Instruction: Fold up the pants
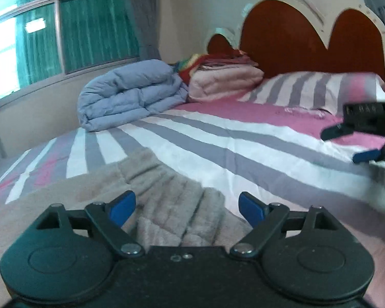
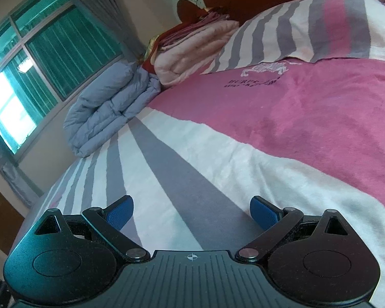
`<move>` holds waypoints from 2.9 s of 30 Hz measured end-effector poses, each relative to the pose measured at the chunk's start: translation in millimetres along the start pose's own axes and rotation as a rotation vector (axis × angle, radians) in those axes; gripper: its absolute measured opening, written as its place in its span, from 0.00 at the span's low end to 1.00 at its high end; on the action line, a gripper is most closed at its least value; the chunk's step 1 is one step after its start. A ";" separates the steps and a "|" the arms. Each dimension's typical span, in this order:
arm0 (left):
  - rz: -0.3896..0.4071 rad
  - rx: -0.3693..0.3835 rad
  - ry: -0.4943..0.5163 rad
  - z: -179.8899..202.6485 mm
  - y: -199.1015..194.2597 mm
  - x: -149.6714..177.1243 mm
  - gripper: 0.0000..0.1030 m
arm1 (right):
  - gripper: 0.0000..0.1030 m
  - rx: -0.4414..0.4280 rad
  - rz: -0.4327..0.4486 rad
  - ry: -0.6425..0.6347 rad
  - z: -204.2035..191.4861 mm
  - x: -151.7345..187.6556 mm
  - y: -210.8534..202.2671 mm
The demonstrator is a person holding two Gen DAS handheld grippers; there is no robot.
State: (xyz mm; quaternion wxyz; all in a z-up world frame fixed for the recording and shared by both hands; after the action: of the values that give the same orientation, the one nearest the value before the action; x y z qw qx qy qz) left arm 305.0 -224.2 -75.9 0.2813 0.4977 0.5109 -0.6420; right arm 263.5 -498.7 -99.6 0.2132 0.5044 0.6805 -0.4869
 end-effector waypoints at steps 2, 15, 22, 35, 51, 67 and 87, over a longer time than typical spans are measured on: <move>0.051 -0.020 -0.029 -9.6 -22.2 -5.3 0.75 | 0.94 0.013 0.007 -0.003 1.6 1.0 -6.6; 0.049 -0.366 -0.183 -161.6 -170.4 48.6 0.76 | 0.94 -0.068 0.039 -0.056 -37.6 5.0 -48.2; 0.015 -0.383 -0.249 -175.8 -174.7 57.3 0.74 | 0.94 -0.204 0.053 -0.174 -95.9 17.1 -68.8; -0.010 -0.409 -0.336 -194.6 -173.8 76.0 0.75 | 0.56 -0.434 -0.018 -0.301 -178.7 50.1 -53.5; -0.104 -0.388 -0.298 -180.0 -152.3 86.5 0.72 | 0.56 -0.447 -0.025 -0.314 -197.5 76.7 -47.4; -0.064 -0.388 -0.492 -208.7 -149.0 93.8 0.68 | 0.56 -0.523 -0.092 -0.307 -222.6 90.6 -14.1; -0.053 -0.429 -0.363 -193.4 -152.9 87.0 0.66 | 0.21 -0.458 -0.152 -0.144 -184.4 81.6 24.6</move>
State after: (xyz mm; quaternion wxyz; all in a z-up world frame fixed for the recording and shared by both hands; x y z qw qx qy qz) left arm 209.9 18.5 -95.6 0.4501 0.2903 0.5893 -0.6048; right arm 289.9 -297.4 -94.1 0.3326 0.3544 0.7921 -0.3692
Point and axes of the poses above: each gripper's, at about its wrist camera, not at the fingertips, and y roughly the way its jaws point, z to its right, x to its underside, the point moved 8 cm from there along y, roughly the way its jaws point, and after that the axes turned 10 degrees about -y, right-handed, at the moved point
